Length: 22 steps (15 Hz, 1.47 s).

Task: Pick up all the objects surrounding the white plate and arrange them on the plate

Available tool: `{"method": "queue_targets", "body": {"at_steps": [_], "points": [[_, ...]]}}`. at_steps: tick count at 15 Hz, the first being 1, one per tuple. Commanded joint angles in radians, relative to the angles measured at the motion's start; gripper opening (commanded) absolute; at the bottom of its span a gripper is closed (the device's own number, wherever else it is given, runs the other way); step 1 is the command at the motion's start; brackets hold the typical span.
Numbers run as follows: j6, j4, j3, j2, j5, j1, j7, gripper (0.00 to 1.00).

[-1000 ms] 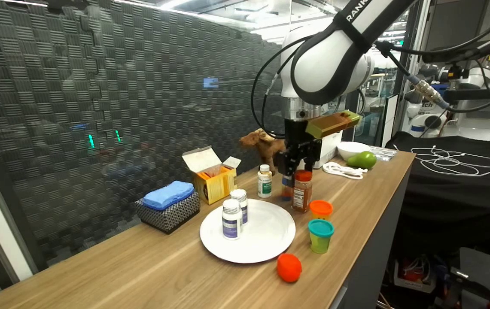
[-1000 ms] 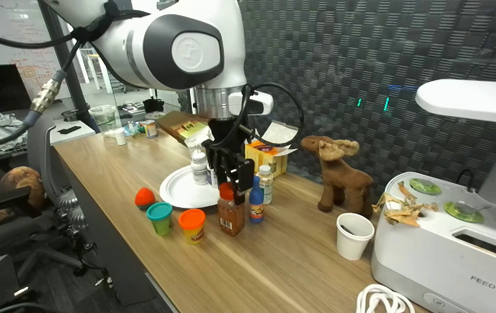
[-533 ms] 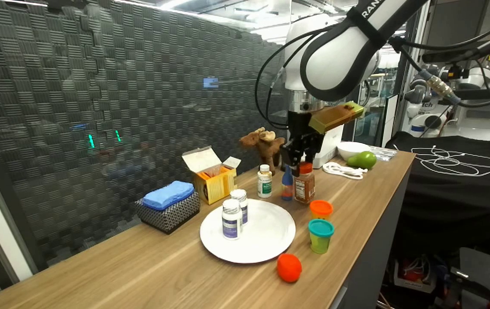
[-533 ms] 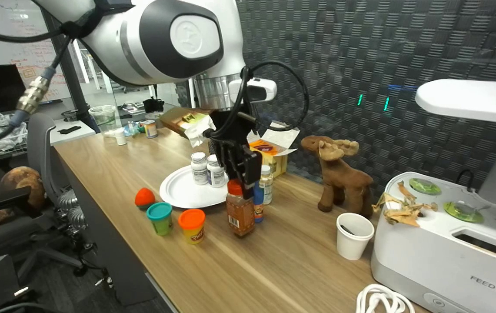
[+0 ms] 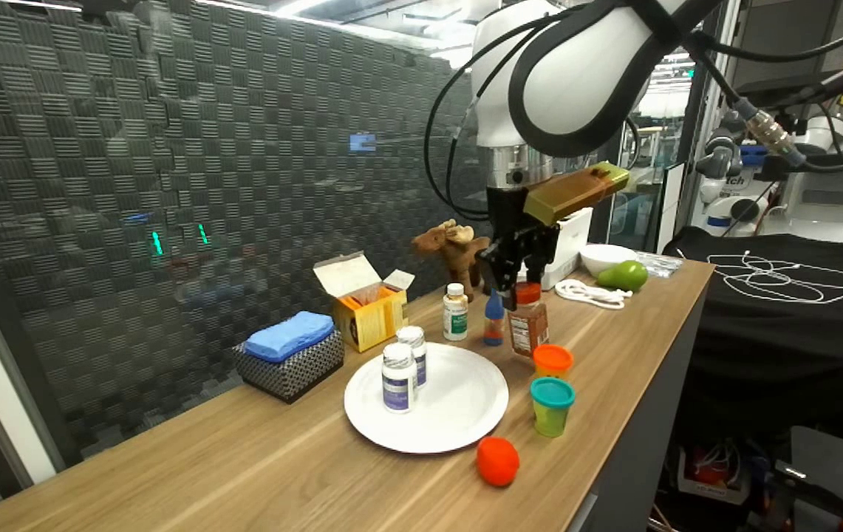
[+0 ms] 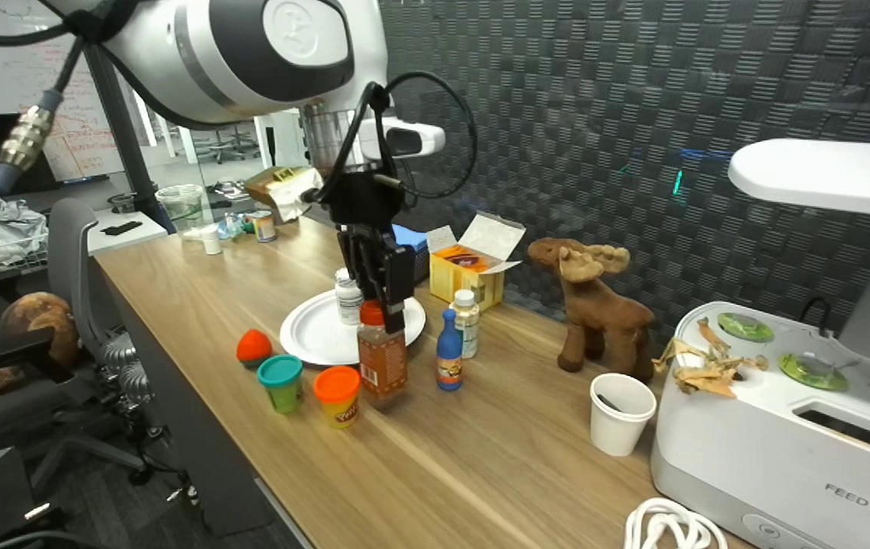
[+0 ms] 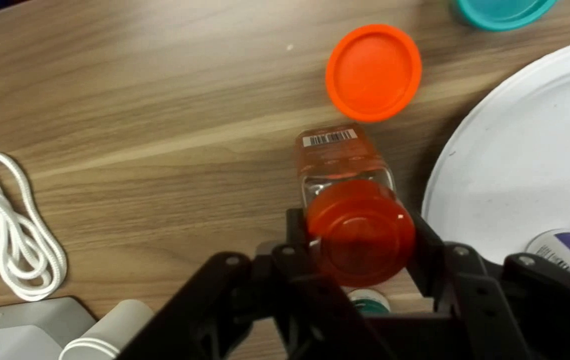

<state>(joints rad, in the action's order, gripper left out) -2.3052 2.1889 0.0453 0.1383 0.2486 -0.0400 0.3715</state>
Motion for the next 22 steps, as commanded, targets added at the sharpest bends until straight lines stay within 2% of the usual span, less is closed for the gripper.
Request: {"method": "queue_targets", "body": {"at_steps": [1,6,11,16,22], "points": [[0.036,-0.013,-0.039,-0.006,-0.019,-0.037,0.063,0.25],[0.019,-0.035,-0.071,0.017,-0.003,-0.079,0.147,0.25],[0.017,-0.064,-0.079,0.035,-0.032,-0.093,0.168,0.25],[0.022,-0.09,-0.091,0.072,-0.128,-0.1,0.171,0.25],[-0.078,-0.109,-0.114,0.114,-0.29,-0.12,0.21,0.25]]}}
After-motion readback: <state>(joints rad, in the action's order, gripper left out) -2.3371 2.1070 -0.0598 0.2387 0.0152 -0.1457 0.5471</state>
